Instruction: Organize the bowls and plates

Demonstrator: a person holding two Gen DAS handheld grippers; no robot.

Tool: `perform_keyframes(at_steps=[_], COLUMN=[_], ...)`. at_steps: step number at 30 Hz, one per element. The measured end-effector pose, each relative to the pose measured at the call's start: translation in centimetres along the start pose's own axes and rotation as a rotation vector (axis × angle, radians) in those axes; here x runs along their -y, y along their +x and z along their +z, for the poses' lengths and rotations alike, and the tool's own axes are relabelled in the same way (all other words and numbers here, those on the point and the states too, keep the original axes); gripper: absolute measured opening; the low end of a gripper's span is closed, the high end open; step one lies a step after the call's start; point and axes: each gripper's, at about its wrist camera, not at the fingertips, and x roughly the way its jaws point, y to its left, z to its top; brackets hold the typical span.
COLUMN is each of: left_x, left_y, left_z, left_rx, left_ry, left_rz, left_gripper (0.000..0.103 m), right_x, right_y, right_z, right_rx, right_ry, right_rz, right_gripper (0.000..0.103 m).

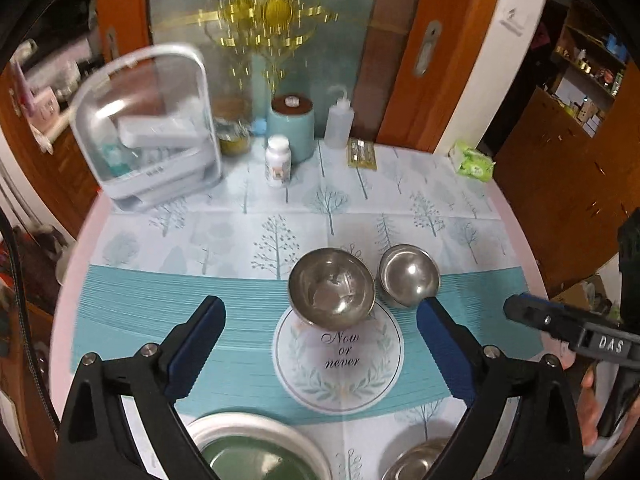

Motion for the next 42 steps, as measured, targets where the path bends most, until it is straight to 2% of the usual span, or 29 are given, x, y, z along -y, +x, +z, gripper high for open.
perform_keyframes(at_steps=[5,10,17,20,22,23,25,27,36,42], left_x=[-2.2,-4.7,-6.1,-5.7,-5.4,-5.2,-5.0,-4.8,-3.8,-2.4], left_y=[8.1,14.8,20.8,22.5,23.5,24.2,25.1,25.7,24.2,18.4], left_z=[1.7,1.7,1.3,1.4,1.4,1.3,0.9,0.6,-0.4,-1.9], left_rx=[-0.108,-0.202,-0.264,-0.281,-0.291,-0.304,-0.332,-0.344,-0.352,-0.324], left_ry=[-0.063,-0.13,-0.162,-0.13,-0.103,-0.093,-0.076,-0.04,0.027,0.072], left_rz=[-0.02,-0.059,-0.103,-0.12,-0.127,-0.141,-0.146,-0.09,-0.154,-0.182], left_gripper=[0.096,0.096,0.092,0.081,0.063,0.056,0.021,0.011,0.008,0.01], right_x=[1.4,2.4,2.6,2.8,3.0,3.1,3.2,3.4,4.0,3.1], right_y=[6.4,11.7,16.8,18.4,19.4,19.8,20.6,21.0,19.0,14.6], right_z=[0.9,0.6,0.6,0.9,1.1,1.1,1.1,1.1,0.0,-1.0], right_rx=[-0.091,-0.163,-0.203,-0.203,-0.198,-0.199,-0.209,-0.215,-0.219,-0.206], right_ry=[0.125,0.218,0.274,0.296,0.303,0.301,0.298,0.287,0.261,0.189], right_rz=[0.006,0.018,0.013,0.004,-0.012,-0.024,-0.028,-0.065,-0.06,-0.055], right_gripper=[0.06,0.06,0.06,0.06,0.058,0.052,0.035,0.016,0.013,0.011])
